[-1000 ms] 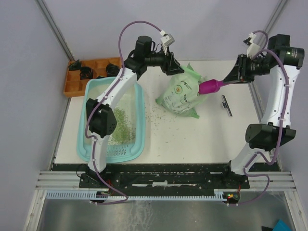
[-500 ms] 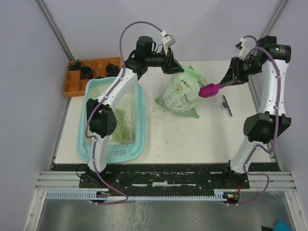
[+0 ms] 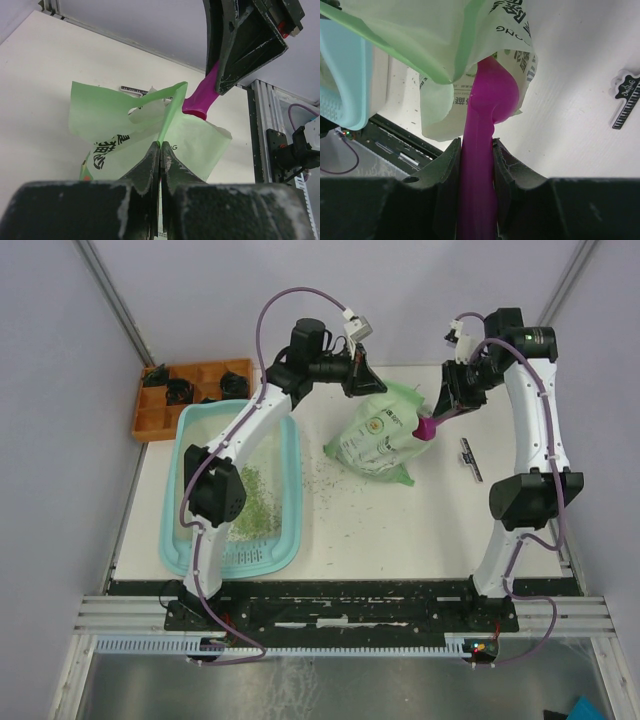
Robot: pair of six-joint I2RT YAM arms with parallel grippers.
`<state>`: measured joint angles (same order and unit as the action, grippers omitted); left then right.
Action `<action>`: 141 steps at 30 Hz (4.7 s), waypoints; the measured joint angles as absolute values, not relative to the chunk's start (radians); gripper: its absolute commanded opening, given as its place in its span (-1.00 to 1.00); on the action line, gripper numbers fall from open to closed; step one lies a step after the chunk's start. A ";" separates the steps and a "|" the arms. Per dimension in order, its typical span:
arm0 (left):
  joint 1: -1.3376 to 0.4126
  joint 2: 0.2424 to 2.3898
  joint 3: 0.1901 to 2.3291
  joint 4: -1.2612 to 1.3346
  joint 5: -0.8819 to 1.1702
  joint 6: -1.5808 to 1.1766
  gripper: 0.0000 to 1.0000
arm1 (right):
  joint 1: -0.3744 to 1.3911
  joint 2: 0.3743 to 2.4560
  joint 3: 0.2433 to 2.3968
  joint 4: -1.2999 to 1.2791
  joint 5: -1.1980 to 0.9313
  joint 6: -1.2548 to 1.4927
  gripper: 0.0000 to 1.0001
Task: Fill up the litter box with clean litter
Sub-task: 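Scoop the cat litter from the cat litter bag.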
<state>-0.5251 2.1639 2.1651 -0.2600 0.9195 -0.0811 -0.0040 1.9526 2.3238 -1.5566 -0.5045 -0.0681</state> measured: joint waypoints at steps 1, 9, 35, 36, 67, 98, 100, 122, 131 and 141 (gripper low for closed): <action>-0.527 2.164 2.165 -0.260 0.918 -0.081 -0.95 | 0.007 1.953 2.326 -1.552 -0.484 -0.066 -0.97; -0.536 2.163 2.167 -0.278 0.895 -0.080 -0.95 | 0.035 1.981 2.328 -1.530 -0.379 -0.057 -0.97; -0.537 2.140 2.166 -0.299 0.831 -0.076 -0.95 | 0.094 2.072 2.409 -1.515 -0.442 -0.051 -0.97; -0.537 2.140 2.166 -0.296 0.829 -0.079 -0.95 | 0.094 2.067 2.397 -1.508 -0.502 -0.039 -0.97; -0.516 2.140 2.145 -0.215 0.815 -0.167 -0.95 | 0.159 2.030 2.305 -1.435 -0.388 -0.050 -0.97; -0.507 2.139 2.119 -0.155 0.817 -0.228 -0.95 | 0.191 1.993 1.934 -1.076 -0.512 0.002 -0.97; -0.501 2.139 2.119 -0.155 0.815 -0.228 -0.95 | 0.191 1.995 1.924 -1.053 -0.525 0.014 -0.97; -0.478 2.139 2.119 -0.154 0.804 -0.264 -0.95 | 0.160 2.011 1.692 -0.664 -0.762 0.171 -0.97; -0.478 2.140 2.119 -0.146 0.804 -0.268 -0.95 | 0.100 2.004 1.567 -0.491 -0.945 0.229 -0.97; -0.479 2.140 2.109 -0.122 0.816 -0.272 -0.95 | 0.081 1.995 1.531 -0.464 -1.017 0.299 -0.97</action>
<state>-0.4789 2.1395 2.1086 -0.1223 0.8158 -0.2722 0.0814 1.9953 1.5311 -0.4644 -1.0172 0.2993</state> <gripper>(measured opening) 0.027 0.347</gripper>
